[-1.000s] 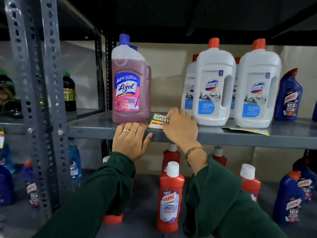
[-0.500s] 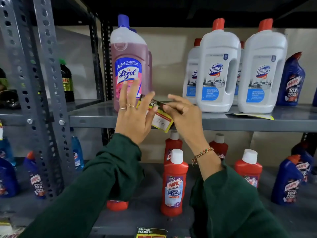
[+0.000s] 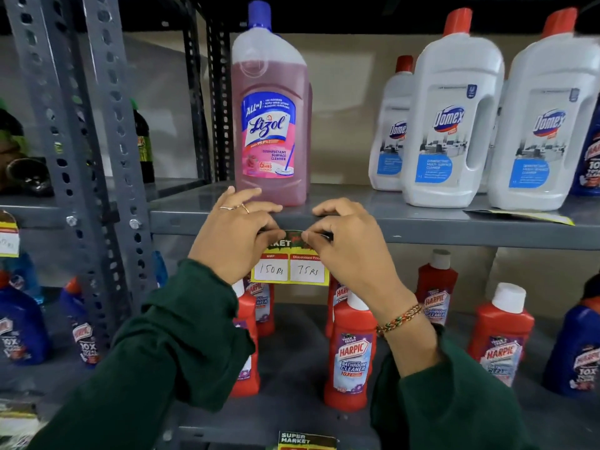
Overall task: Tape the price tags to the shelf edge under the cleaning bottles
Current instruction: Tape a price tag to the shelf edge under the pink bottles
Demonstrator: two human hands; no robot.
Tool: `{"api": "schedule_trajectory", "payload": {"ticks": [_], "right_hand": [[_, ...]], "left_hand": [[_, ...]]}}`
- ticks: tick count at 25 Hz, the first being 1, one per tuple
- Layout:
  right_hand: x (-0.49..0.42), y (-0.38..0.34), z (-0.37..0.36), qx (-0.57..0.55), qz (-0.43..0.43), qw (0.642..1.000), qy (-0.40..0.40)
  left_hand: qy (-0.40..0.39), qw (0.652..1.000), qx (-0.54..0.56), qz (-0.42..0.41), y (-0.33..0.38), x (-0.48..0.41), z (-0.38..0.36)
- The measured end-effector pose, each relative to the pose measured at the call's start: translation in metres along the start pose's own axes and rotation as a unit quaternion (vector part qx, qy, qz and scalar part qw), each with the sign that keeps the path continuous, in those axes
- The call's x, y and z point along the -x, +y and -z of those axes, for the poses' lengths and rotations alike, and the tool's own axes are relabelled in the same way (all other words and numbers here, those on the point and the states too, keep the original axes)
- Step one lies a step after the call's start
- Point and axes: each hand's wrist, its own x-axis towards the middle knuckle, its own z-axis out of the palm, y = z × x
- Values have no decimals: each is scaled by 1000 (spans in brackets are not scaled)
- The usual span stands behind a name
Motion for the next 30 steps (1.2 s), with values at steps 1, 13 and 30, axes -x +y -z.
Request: {"api": "schedule_trajectory", "payload": {"ticks": [1, 13, 30], "right_hand": [[0, -2, -3, 1, -5, 1000, 9], [-3, -14, -11, -9, -55, 996, 68], [-15, -12, -1, 71, -78, 994, 7]], "left_hand": [[-5, 1000, 4, 1, -3, 1, 1], [17, 998, 53, 21, -6, 1, 1], [93, 994, 53, 33, -3, -4, -19]]}}
